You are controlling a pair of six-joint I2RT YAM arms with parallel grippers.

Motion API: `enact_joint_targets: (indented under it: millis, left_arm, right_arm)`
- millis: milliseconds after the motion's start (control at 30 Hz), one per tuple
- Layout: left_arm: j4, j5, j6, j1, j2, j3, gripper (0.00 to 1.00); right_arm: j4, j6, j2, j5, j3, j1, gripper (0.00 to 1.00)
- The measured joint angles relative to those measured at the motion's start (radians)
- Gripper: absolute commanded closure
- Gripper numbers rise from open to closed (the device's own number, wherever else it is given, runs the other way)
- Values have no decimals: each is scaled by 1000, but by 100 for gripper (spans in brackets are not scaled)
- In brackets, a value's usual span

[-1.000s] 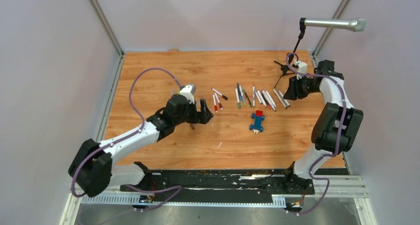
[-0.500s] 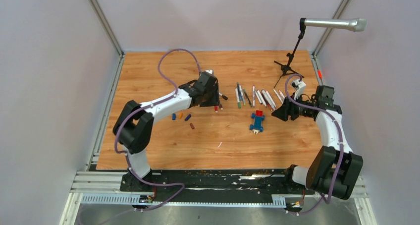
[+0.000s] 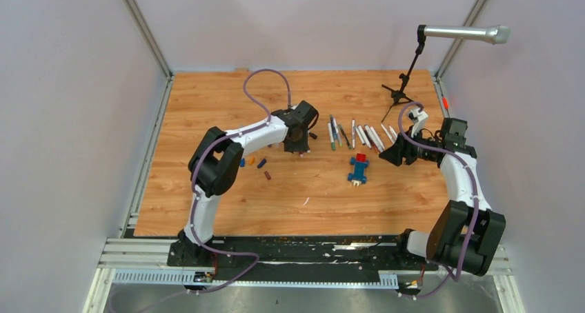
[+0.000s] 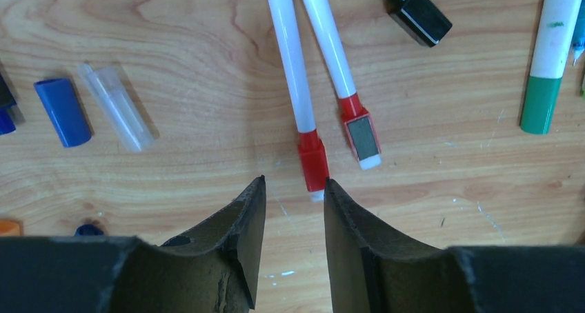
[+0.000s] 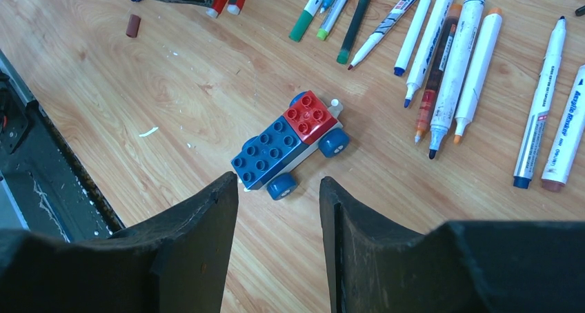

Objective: Open the pen caps
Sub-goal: Pick up the pen from the center of the board.

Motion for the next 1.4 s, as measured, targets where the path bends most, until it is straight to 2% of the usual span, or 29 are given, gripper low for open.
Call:
enact_joint_targets:
  millis: [533, 667, 900, 1033, 1200, 1300, 1400]
  left_arm:
    - [-33, 5, 26, 0, 89, 93, 57]
    - [-40, 5, 32, 0, 97, 105, 63]
    - [-45, -5, 52, 0, 101, 109, 93]
    - [-31, -16, 68, 0, 88, 89, 100]
    - [-39, -42, 106, 0, -12, -32, 100]
    - [-14, -31, 137, 0, -144, -144, 100]
    - [73, 43, 174, 2, -331, -295, 100]
  right_arm:
    - [-10, -19, 10, 0, 13, 0, 52]
    - [-10, -21, 10, 0, 13, 0, 52]
    - [-10, -23, 10, -1, 13, 0, 52]
    - [-11, -24, 10, -1, 13, 0, 52]
    - [-17, -42, 10, -17, 13, 0, 53]
    - [-26, -63, 10, -55, 13, 3, 53]
    - [-32, -86, 10, -94, 13, 26, 52]
